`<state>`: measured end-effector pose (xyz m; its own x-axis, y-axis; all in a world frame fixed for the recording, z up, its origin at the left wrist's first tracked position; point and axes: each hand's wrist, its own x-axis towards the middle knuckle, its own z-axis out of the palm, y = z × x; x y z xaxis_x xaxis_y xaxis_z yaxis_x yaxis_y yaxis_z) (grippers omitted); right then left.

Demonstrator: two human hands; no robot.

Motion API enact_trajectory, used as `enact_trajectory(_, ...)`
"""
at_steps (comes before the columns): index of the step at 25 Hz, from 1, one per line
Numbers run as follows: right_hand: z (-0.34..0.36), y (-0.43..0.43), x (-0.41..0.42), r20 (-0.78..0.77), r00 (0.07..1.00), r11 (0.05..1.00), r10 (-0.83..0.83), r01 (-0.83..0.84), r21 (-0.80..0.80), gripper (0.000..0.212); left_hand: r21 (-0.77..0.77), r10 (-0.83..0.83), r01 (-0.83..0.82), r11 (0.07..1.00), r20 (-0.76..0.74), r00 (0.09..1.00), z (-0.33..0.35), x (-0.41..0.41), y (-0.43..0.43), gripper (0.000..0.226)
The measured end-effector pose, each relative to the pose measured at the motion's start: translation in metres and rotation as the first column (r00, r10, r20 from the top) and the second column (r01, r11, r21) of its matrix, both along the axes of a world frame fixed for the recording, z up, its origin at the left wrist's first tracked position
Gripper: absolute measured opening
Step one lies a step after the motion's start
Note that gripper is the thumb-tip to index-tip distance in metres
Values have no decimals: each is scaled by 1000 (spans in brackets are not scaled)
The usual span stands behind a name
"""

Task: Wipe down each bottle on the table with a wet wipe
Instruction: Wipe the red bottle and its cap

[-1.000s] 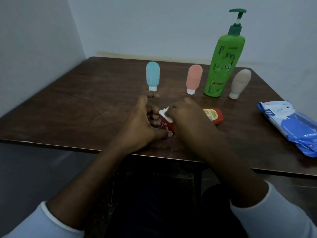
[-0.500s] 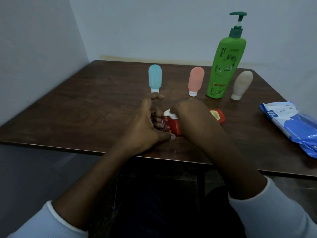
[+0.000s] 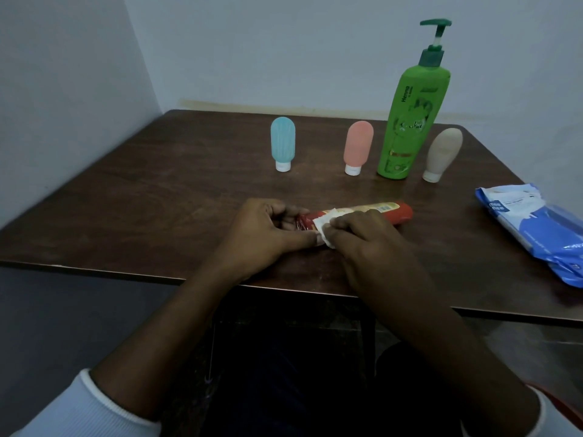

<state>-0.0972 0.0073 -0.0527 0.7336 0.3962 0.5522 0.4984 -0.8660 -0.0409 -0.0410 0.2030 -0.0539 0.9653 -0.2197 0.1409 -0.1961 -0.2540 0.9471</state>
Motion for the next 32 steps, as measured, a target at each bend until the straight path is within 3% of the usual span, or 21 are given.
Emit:
enact_trajectory(6,14,-38,14,-102,972,972,-211,220,81,27,-8,-5,5,1000,-61,998,3,1,-1,38)
enact_trajectory(12,8,7,2,-67,997,999,-31,33,27,23,-64,-18,13,998,-70,997,1,-1,0,37)
enact_trajectory(14,16,-19,5,-129,980,988,-151,154,10,22,-36,-21,18,999,-85,996,0,0,0,43)
enact_trajectory(17,32,-57,17,-288,864,909,-412,409,-75,23,-6,-23,22,1000,-77,997,0,2,0,48)
enact_trajectory(19,39,-60,24,-330,805,869,-493,468,-158,28,6,-22,23,1000,-66,998,1,2,-1,47)
enact_trajectory(21,38,-41,21,-309,834,889,-458,434,-147,32,6,-20,20,1000,-62,998,2,1,-1,46)
enact_trajectory(24,21,5,4,-180,967,982,-182,171,-76,21,-27,-41,40,999,-64,997,4,-1,-1,43)
enact_trajectory(26,16,8,2,-100,992,997,-79,76,-30,19,-41,-61,58,997,-67,996,5,-2,-1,41)
enact_trajectory(32,26,-77,23,-216,900,925,-378,380,-34,15,-21,-62,61,998,-72,995,6,0,-1,53)
